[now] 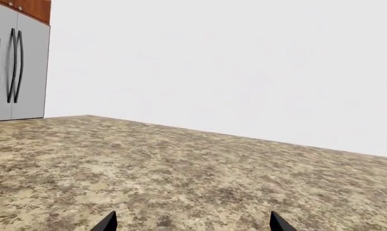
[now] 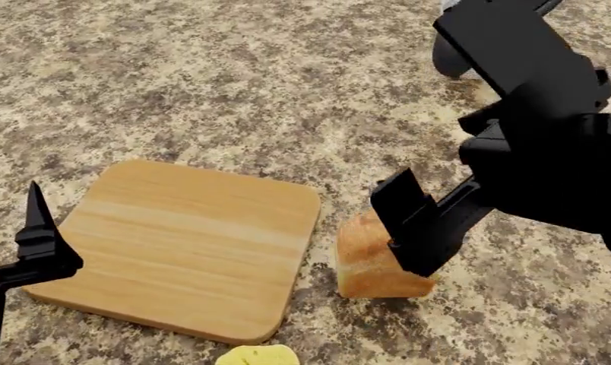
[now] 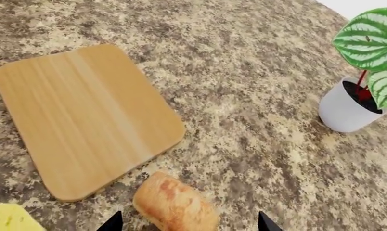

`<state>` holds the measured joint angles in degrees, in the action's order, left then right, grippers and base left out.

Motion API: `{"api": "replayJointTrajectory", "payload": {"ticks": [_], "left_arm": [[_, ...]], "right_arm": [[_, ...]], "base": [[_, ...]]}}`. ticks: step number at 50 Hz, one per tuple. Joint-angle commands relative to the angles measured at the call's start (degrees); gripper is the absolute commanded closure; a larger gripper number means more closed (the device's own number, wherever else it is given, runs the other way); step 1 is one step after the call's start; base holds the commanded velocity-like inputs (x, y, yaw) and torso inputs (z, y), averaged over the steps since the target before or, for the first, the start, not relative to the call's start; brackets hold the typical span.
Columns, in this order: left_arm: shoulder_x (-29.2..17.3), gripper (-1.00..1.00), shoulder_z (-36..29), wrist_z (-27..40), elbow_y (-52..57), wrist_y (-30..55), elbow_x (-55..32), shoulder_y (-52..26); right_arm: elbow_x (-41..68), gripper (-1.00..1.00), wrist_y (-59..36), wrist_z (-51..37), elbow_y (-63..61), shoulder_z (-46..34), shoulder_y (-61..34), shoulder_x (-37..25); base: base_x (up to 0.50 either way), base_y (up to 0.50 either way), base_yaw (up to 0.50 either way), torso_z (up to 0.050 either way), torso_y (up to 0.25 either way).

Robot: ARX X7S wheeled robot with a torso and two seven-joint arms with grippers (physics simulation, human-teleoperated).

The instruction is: Place the bread and cheese on the cutting board.

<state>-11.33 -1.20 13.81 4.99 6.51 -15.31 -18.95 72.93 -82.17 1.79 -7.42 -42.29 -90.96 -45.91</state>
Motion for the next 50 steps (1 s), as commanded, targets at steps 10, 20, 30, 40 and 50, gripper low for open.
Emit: {"api": "replayJointTrajectory", "payload": {"ticks": [10,20,30,40,50], "left_arm": [[0.85,-1.00,1.53,-1.29,-16.53,-5.63,-1.23,-5.73],[0.24,-1.00,1.73,-0.05,-16.68,-5.11,-0.92,-6.16],[0.17,-1.00,1.55,0.21,-15.33,-4.86,-1.50,-5.09],[-0.07,-1.00,1.70,0.73,-13.77,-3.83,-2.45,-4.75],[-0.25,-1.00,1.69,0.46,-15.34,-4.96,-2.65,-5.17]], "right_arm": [[-28.93,-1.00,19.65,44.01,35.40,-28.41,-13.61,12.12],[-31.32,-1.00,23.23,51.85,40.45,-33.00,-13.52,16.01],[-30.89,-1.00,22.69,52.42,36.84,-33.72,-13.45,15.99],[-33.50,-1.00,26.41,54.62,42.50,-36.14,-11.77,18.98],[-35.31,-1.00,28.13,57.16,45.57,-39.15,-9.74,21.59]], "base": [[0.00,0.00,0.00,0.000,0.000],[0.00,0.00,0.00,0.000,0.000],[0.00,0.00,0.00,0.000,0.000],[0.00,0.00,0.00,0.000,0.000],[0.00,0.00,0.00,0.000,0.000]]}}
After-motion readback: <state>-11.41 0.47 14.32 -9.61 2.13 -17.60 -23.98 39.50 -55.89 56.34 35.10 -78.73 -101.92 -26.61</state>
